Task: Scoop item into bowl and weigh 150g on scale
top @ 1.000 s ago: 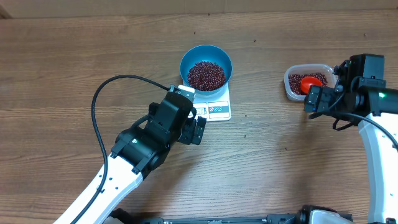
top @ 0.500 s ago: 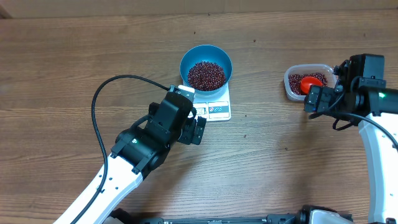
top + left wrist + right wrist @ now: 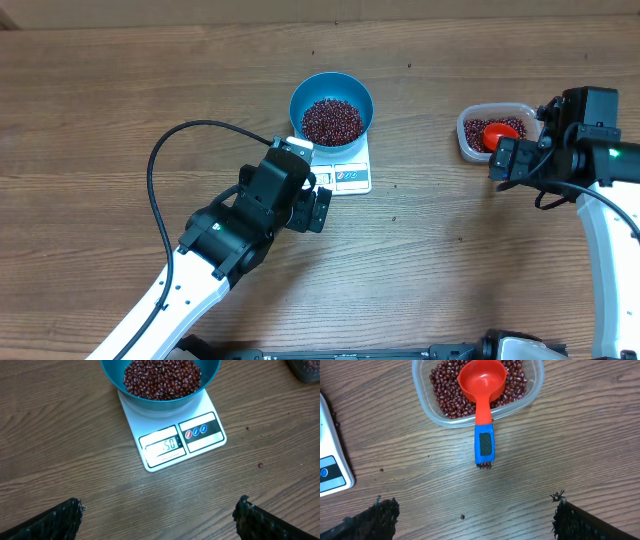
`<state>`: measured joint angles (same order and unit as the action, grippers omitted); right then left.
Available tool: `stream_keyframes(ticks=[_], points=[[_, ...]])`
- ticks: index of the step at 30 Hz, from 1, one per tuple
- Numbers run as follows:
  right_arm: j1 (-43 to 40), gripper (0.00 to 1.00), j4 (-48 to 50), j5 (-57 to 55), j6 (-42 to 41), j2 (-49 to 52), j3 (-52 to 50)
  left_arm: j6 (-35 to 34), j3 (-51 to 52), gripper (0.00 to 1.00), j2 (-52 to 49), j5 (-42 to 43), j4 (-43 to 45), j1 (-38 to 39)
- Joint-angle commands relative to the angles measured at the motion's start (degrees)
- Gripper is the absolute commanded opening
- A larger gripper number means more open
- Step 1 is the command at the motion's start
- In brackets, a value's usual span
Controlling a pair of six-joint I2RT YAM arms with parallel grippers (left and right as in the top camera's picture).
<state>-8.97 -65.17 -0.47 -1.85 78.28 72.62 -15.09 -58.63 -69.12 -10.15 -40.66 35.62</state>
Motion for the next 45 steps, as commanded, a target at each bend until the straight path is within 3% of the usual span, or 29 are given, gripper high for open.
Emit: stream_keyframes(ticks=[1,14,21,27,32,37,45], points=[[-0.09,1.00,0.31,-0.52,0.22,0.17,0.17,-0.79,0.15,1.00,0.02,-0.79,0.20,0.20],[-0.09,1.00,0.31,-0.52,0.22,0.17,0.17,-0.87,0.15,1.00,-0.15,-0.24,0.22,0.20],[-0.09,1.00,0.31,-0.52,0.22,0.17,0.17,-11.63,4.20,1.00,-0.24,-2.38,2.67,0.20],[-0.09,1.00,0.31,-0.52,0.22,0.17,0.17,-17.53,15.32,1.00,-0.24,-1.79,13.40,0.20],[-0.09,1.00,0.31,-0.52,0.22,0.17,0.17,-17.14,23.82,0.99,-0.24,-0.57,26.01,0.20],[-0.09,1.00,0.31,-0.52,0.22,0.17,0.17,-11.43,24.20,1.00,-1.44,2.27,29.51,0.15],[-0.09,1.00,0.31,-0.52,0.22,0.17,0.17,-10.60,23.19,0.99,-7.04,6.19,35.45,-0.02]])
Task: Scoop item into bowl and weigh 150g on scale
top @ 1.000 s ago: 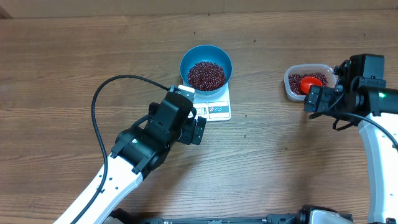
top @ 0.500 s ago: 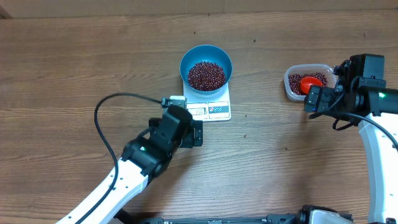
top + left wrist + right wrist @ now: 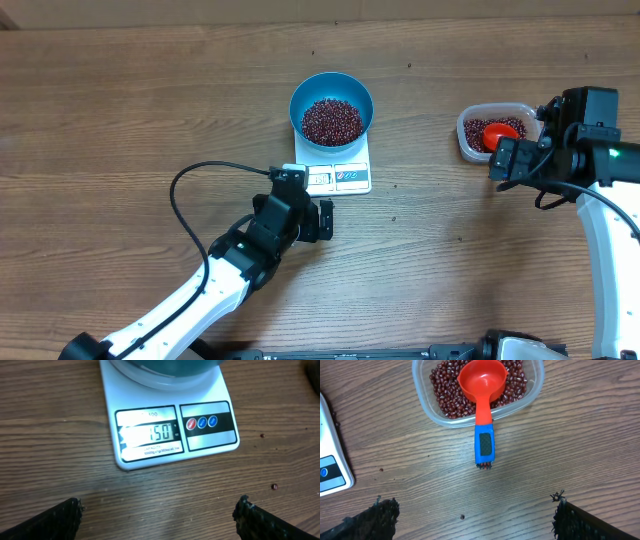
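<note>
A blue bowl [image 3: 331,107] full of red beans stands on the white scale [image 3: 340,176]; the scale's display [image 3: 150,434] reads 150. My left gripper [image 3: 312,222] hangs open just in front of the scale, nothing between its fingers [image 3: 50,522]. At the right, a clear tub [image 3: 493,130] holds more beans, with the red scoop [image 3: 481,381] lying in it and its blue handle [image 3: 484,446] sticking out over the rim. My right gripper [image 3: 477,520] is open, on the near side of the tub, short of the handle.
A few stray beans [image 3: 462,517] lie on the wooden table [image 3: 120,110] near the scale and near the tub. The left arm's black cable [image 3: 190,185] loops over the table to the left of the scale.
My left gripper has come closer to the scale and sits lower in the overhead view; its camera is now filled by the display rather than the bowl. The right arm has not moved.
</note>
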`<state>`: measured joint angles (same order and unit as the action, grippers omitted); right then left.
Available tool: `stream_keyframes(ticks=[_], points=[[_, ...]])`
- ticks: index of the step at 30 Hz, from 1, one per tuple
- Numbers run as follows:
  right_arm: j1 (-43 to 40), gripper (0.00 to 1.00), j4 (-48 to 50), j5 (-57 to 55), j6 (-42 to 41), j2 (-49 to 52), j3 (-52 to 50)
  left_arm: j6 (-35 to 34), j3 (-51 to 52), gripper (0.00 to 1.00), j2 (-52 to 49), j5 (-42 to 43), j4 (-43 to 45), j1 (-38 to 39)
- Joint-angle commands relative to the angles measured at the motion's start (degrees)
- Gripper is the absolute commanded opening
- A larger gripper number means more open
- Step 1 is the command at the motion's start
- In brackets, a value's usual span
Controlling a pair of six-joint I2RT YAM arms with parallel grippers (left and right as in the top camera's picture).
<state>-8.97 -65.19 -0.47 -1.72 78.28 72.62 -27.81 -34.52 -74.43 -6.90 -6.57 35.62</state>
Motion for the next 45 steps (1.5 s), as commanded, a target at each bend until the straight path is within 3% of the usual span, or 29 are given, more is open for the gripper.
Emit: stream_keyframes(ticks=[1,12,15,19,31,45], points=[[-0.09,1.00,0.33,-0.52,0.09,0.17,0.17,2.12,-1.14,1.00,-1.97,2.95,1.36,-0.02],[-0.09,1.00,0.33,-0.52,0.09,0.17,0.17,3.26,-3.23,1.00,-3.10,2.84,-2.75,-0.13],[-0.09,1.00,0.33,-0.52,0.09,0.17,0.17,-0.55,-5.20,1.00,-3.13,0.28,-9.79,-0.79],[-0.09,1.00,0.33,-0.52,0.09,0.17,0.17,-1.60,-6.14,1.00,-4.04,-0.15,-10.14,-0.76],[-0.09,1.00,0.33,-0.52,0.09,0.17,0.17,-1.55,-20.85,1.00,-17.94,-1.68,-23.23,0.09],[-0.09,1.00,0.33,-0.52,0.09,0.17,0.17,-1.14,-23.85,1.00,-21.81,-1.38,-23.19,-0.02]])
